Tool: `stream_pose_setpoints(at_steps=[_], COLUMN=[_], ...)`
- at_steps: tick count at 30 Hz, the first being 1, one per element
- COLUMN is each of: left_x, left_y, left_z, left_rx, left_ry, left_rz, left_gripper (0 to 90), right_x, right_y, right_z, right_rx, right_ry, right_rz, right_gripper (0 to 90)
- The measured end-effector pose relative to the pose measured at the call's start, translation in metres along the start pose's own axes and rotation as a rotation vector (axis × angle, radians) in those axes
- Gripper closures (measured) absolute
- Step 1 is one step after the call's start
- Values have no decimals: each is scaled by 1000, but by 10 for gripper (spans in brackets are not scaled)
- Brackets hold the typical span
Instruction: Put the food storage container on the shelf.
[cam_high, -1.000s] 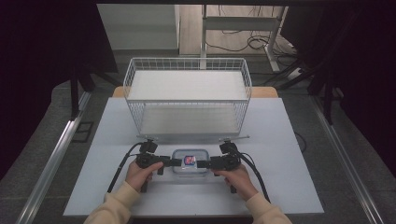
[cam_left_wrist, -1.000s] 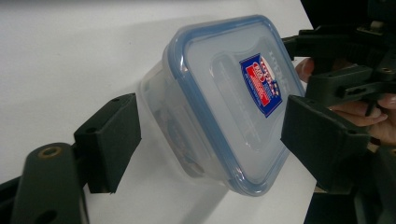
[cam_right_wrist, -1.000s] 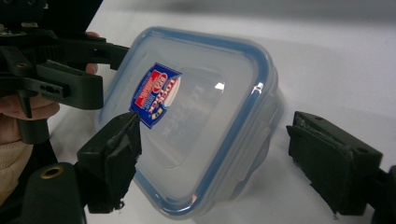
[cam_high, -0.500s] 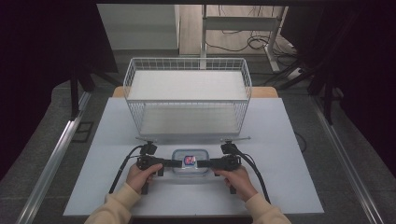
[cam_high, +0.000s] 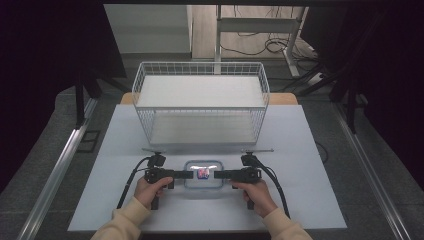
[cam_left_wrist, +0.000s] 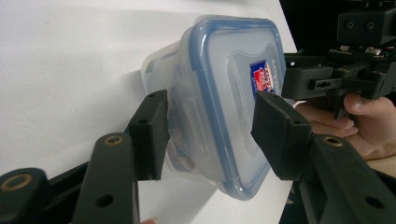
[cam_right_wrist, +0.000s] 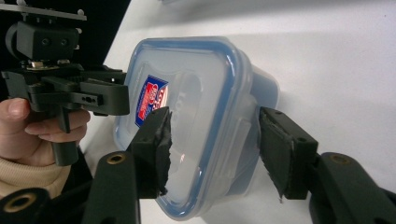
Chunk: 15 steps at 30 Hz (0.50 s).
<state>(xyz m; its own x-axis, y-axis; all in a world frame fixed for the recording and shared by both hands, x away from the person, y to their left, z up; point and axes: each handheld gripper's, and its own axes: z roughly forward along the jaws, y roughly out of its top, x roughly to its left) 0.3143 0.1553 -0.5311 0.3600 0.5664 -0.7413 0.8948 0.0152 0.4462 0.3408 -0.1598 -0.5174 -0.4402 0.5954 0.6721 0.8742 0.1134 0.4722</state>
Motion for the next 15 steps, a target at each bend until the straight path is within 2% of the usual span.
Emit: stream_pose_setpoints(at_steps=[10,15], left_x=[-5,-8], left_y=[-3,-3], left_z=[-2,-5], left_rx=[-17,-25], left_ry=[14,14], left_rz=[13,27], left_gripper=[488,500], right_x=[4,6], right_y=[-5,-5], right_z=[-4,-5], right_rx=[-26,-41], right_ry=[-7,-7], right_rz=[-29,-21], right_gripper=[487,498])
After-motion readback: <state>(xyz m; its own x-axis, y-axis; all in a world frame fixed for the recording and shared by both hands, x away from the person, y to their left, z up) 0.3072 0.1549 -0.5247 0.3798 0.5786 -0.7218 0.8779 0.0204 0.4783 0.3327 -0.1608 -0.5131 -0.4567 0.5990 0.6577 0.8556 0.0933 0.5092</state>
